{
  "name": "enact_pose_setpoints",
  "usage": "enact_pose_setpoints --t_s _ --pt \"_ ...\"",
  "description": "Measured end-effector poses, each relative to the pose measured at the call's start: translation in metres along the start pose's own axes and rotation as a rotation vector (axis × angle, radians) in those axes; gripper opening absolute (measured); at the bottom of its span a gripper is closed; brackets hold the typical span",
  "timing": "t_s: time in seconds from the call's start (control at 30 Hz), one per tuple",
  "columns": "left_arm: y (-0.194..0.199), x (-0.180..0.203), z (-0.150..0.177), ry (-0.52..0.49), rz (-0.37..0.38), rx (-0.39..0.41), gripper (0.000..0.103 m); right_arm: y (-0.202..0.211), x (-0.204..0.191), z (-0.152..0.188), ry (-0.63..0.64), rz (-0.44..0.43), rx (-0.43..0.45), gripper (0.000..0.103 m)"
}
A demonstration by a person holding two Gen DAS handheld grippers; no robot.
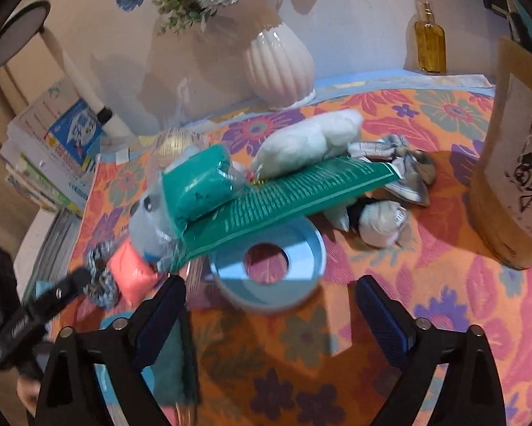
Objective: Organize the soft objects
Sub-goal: 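Grasp the fuzzy ball and gingham scrunchie with the left gripper while the right gripper grasps the light blue ring, then carry the ball, scrunchie and ring over the glass bowl and open both grippers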
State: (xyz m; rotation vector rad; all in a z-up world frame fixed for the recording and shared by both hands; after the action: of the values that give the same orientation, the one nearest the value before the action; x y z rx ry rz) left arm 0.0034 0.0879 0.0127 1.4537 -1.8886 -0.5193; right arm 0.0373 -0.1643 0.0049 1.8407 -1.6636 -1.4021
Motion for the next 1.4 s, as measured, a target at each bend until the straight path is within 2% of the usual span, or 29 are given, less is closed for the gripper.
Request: enact_pose_setpoints --t_s 0.03,0.07,0.1,0.13,0.17,0.2,0.37,0.5,0.7,0.8,0.87,0.93,1.0,1.13,1.27,1.4 --pt "-0.002 0.0 0.0 0.0 0.005 -0.012 0.078 -0.002 0.0 0.0 -0.004 -0.003 0.006 0.092" --pt "-0.005 -0.001 0.0 0.007 -0.004 -0.029 0.071 -0.004 0.0 0.0 0.002 0.007 0.012 0.083" --pt "-0.007 -0.002 0.0 0.013 -0.011 -0.034 0.067 -0.005 -0.002 -0.001 0.016 0.023 0.014 0.067" --pt "-0.007 -0.003 0.0 0.018 -0.014 -0.036 0.056 -0.005 -0.003 -0.001 0.02 0.016 0.013 0.066" --pt "-0.007 -0.003 0.0 0.02 -0.006 -0.036 0.04 -0.003 -0.003 -0.001 0.022 0.015 0.019 0.065" --pt "-0.007 -0.004 0.001 0.024 0.002 -0.04 0.039 -0.002 -0.003 0.0 0.026 0.016 0.022 0.064" --pt "0.009 0.006 0.003 -0.023 0.004 0.02 0.037 0.018 -0.001 0.012 0.047 -0.006 0.025 0.063" --pt "0.022 0.023 0.01 -0.085 -0.033 0.036 0.037 0.042 0.003 0.029 0.091 0.024 0.038 0.063" --pt "0.044 0.055 0.017 -0.119 0.062 0.064 0.037 0.072 0.021 0.044 0.07 0.037 0.039 0.063" --pt "0.048 0.072 0.016 -0.166 0.039 0.062 0.037 0.087 0.027 0.046 0.058 0.04 0.062 0.063" --pt "0.046 0.073 0.016 -0.158 0.037 0.041 0.041 0.094 0.032 0.047 0.049 0.042 0.073 0.063" --pt "0.044 0.07 0.019 -0.134 0.037 0.026 0.039 0.1 0.038 0.046 0.032 0.035 0.078 0.063" --pt "0.047 0.07 0.023 -0.128 0.022 0.034 0.039 0.105 0.043 0.047 0.018 0.032 0.083 0.063" --pt "0.062 0.081 0.022 -0.13 0.053 0.054 0.038 0.114 0.049 0.045 -0.011 0.019 0.093 0.063" --pt "0.084 0.114 0.005 -0.155 0.11 0.111 0.038 0.134 0.049 0.036 -0.041 0.015 0.146 0.063" --pt "0.099 0.168 -0.014 -0.218 0.175 0.177 0.038 0.162 0.055 0.021 -0.091 0.019 0.211 0.063"
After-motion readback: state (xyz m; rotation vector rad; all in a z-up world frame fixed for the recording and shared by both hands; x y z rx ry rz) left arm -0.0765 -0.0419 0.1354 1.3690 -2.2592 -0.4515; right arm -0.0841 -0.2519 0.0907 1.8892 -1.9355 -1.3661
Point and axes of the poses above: each gripper's, at about its wrist camera, not at the fingertips, and y roughly against the way its jaws point, x to its right, z to its underside, the point moved 2 cm from there along -y, roughly the way its jaws point, and after that the axes turned 10 degrees about -y, right-handed, at the moved point
